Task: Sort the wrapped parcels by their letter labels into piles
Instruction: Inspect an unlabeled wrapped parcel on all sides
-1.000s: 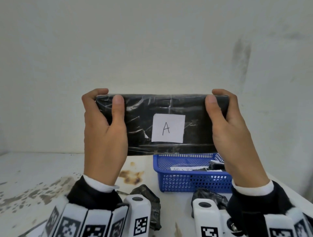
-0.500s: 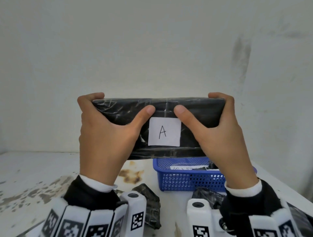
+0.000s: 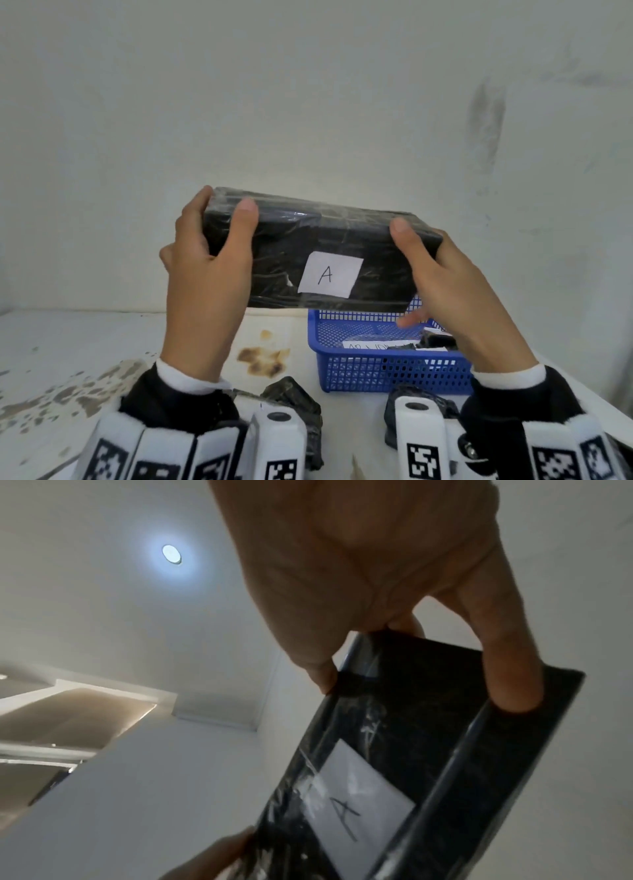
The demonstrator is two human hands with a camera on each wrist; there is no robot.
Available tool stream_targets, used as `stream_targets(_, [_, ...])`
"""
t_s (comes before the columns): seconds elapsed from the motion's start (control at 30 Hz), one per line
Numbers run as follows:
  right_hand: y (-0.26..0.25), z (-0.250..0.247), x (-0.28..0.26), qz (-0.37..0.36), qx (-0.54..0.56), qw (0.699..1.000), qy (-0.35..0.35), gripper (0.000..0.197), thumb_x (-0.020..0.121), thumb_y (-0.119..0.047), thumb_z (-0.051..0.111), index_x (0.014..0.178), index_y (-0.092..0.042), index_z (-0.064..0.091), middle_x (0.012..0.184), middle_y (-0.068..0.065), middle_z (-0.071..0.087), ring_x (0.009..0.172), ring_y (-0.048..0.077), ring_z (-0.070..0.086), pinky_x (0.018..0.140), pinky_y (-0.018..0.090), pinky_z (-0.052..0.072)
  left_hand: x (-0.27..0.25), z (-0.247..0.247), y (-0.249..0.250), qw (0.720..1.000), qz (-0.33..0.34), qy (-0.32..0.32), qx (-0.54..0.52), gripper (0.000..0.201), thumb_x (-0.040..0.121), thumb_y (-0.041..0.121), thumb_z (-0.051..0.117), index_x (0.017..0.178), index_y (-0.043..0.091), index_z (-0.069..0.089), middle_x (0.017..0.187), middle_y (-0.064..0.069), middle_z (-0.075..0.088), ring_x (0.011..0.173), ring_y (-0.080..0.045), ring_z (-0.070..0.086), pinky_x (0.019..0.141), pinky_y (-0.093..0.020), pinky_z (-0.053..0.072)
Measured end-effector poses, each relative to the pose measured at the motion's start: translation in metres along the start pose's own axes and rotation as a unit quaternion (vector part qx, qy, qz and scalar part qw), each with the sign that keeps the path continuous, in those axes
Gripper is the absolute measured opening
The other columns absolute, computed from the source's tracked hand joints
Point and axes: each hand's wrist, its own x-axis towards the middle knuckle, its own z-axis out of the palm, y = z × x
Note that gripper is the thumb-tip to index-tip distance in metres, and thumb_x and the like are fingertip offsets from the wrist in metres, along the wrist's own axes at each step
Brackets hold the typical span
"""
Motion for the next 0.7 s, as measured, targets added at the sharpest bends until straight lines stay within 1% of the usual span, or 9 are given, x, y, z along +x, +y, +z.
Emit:
stream_targets(0.03, [0.001, -0.001, 0.001, -0.013, 0.032, 0.999, 0.009, 0.054, 0.087, -0.067, 0.053, 0.128, -0.032, 0.056, 0.114, -0.008, 0.068, 0.085, 0.011, 0.072, 0.065, 0.034, 0.063, 0.002, -0.002, 0.001, 1.000, -0.002, -0.011, 0.002, 0.070, 0.070, 0.065, 0.059, 0.136, 0.040, 0.049, 0.129, 0.005, 0.058, 0.121, -0.014, 0.055, 0.104, -0.040, 0.044])
stream_targets(0.1, [0.005, -0.005, 0.005, -0.045, 0.087, 0.995, 0.021, 0.046, 0.086, -0.054, 0.065, 0.125, -0.030, 0.060, 0.112, -0.008, 0.071, 0.088, 0.009, 0.074, 0.078, 0.040, 0.063, 0.004, -0.006, 0.003, 0.999, 0.009, -0.046, 0.009, 0.047, 0.085, 0.043, 0.062, 0.130, 0.031, 0.057, 0.117, 0.011, 0.067, 0.110, -0.007, 0.062, 0.098, -0.032, 0.047])
stream_targets(0.13, [0.006, -0.009, 0.006, -0.061, 0.111, 0.992, 0.023, 0.044, 0.085, -0.046, 0.069, 0.125, -0.029, 0.061, 0.113, -0.008, 0.072, 0.090, 0.010, 0.074, 0.081, 0.041, 0.062, 0.005, -0.007, 0.004, 0.998, 0.016, -0.062, 0.013, 0.034, 0.092, 0.030, 0.061, 0.126, 0.028, 0.060, 0.112, 0.011, 0.069, 0.105, -0.005, 0.064, 0.093, -0.028, 0.047])
stream_targets(0.2, [0.006, -0.016, 0.006, -0.096, 0.157, 0.982, 0.030, 0.047, 0.084, -0.029, 0.075, 0.128, -0.027, 0.060, 0.115, -0.008, 0.072, 0.092, 0.013, 0.075, 0.081, 0.041, 0.061, 0.006, -0.009, 0.004, 0.996, 0.016, -0.089, 0.008, 0.033, 0.096, 0.016, 0.056, 0.128, 0.028, 0.055, 0.111, 0.009, 0.070, 0.105, -0.007, 0.065, 0.091, -0.026, 0.046])
stream_targets(0.37, [-0.001, -0.025, 0.000, -0.154, 0.208, 0.966, 0.024, 0.049, 0.076, -0.030, 0.071, 0.124, -0.024, 0.063, 0.112, 0.000, 0.072, 0.094, 0.019, 0.075, 0.079, 0.043, 0.062, 0.006, -0.010, 0.008, 0.995, 0.002, -0.101, -0.008, 0.023, 0.102, 0.022, 0.045, 0.111, 0.043, 0.044, 0.098, 0.013, 0.069, 0.088, -0.006, 0.063, 0.096, -0.037, 0.047])
stream_targets(0.47, [-0.002, -0.027, -0.001, -0.165, 0.222, 0.961, 0.025, 0.045, 0.076, -0.029, 0.070, 0.120, -0.025, 0.064, 0.107, 0.005, 0.074, 0.094, 0.022, 0.075, 0.081, 0.044, 0.062, 0.004, -0.009, 0.011, 0.997, 0.012, -0.062, -0.036, 0.021, 0.102, 0.031, 0.042, 0.122, 0.034, 0.048, 0.102, 0.018, 0.069, 0.097, -0.005, 0.062, 0.097, -0.033, 0.047])
stream_targets(0.53, [-0.003, -0.026, -0.002, -0.172, 0.225, 0.959, 0.027, 0.041, 0.080, -0.029, 0.068, 0.120, -0.025, 0.064, 0.105, 0.004, 0.075, 0.096, 0.021, 0.075, 0.081, 0.043, 0.062, 0.004, -0.009, 0.012, 0.997, 0.001, -0.055, -0.054, 0.021, 0.103, 0.034, 0.040, 0.117, 0.028, 0.055, 0.110, 0.010, 0.066, 0.107, -0.006, 0.061, 0.103, -0.035, 0.046])
stream_targets(0.6, [-0.003, -0.026, -0.002, -0.178, 0.217, 0.959, 0.029, 0.037, 0.086, -0.025, 0.065, 0.123, -0.025, 0.063, 0.106, 0.002, 0.076, 0.097, 0.019, 0.074, 0.081, 0.042, 0.062, 0.004, -0.009, 0.013, 0.997, -0.008, -0.050, -0.059, 0.016, 0.102, 0.033, 0.041, 0.105, 0.030, 0.056, 0.100, 0.011, 0.067, 0.102, -0.005, 0.063, 0.101, -0.033, 0.048])
stream_targets(0.7, [-0.003, -0.026, -0.003, -0.181, 0.205, 0.961, 0.037, 0.038, 0.089, -0.027, 0.064, 0.127, -0.028, 0.063, 0.103, -0.001, 0.077, 0.097, 0.017, 0.074, 0.079, 0.036, 0.062, 0.001, -0.006, 0.015, 0.997, -0.015, -0.055, -0.058, 0.012, 0.100, 0.038, 0.044, 0.104, 0.031, 0.053, 0.083, 0.019, 0.068, 0.087, 0.005, 0.065, 0.091, -0.027, 0.050])
